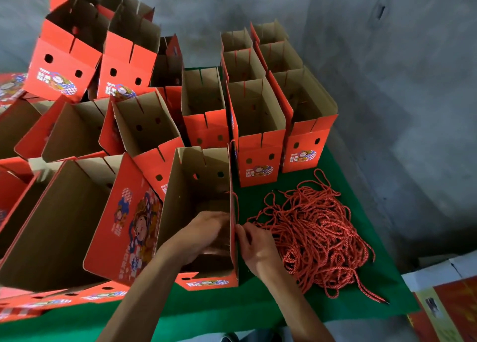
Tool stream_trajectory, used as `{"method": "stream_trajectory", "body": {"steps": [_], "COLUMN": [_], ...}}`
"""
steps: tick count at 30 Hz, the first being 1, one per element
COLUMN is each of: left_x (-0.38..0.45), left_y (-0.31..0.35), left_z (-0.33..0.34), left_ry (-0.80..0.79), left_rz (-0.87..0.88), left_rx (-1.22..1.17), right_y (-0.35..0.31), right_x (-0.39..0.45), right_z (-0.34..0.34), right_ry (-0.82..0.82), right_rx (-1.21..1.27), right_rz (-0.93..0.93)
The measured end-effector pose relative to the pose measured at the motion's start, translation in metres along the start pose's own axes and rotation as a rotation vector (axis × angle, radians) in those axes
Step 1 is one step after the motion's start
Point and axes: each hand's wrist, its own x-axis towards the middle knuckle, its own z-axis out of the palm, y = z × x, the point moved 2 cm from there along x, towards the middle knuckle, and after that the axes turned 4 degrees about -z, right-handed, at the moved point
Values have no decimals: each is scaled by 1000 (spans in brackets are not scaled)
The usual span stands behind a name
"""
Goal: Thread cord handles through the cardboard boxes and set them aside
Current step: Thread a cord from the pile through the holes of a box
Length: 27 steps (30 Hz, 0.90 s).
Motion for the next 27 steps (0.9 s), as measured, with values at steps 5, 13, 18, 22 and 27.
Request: {"method": "stream_trajectory", "body": {"steps": [5, 13, 18, 22, 27], "left_x": [9, 17, 19, 10, -13], "left_y": [4, 0, 2, 6, 24], "left_z": [9, 5, -3, -12, -48], "left_ry": [87, 98, 248, 427, 607], "left_rz": [16, 34, 49, 173, 566], "left_rx": [394, 746, 727, 803, 1031], "right_y": [1, 5, 49, 74, 82], "right_x": [-6, -9, -2, -2, 2], "right_z": [8, 16, 5, 9, 17], "right_ry": [50, 22, -76, -315, -322], "right_rx": [-48, 109, -503, -596, -609], "right_rz": [-70, -60, 198, 229, 213]}}
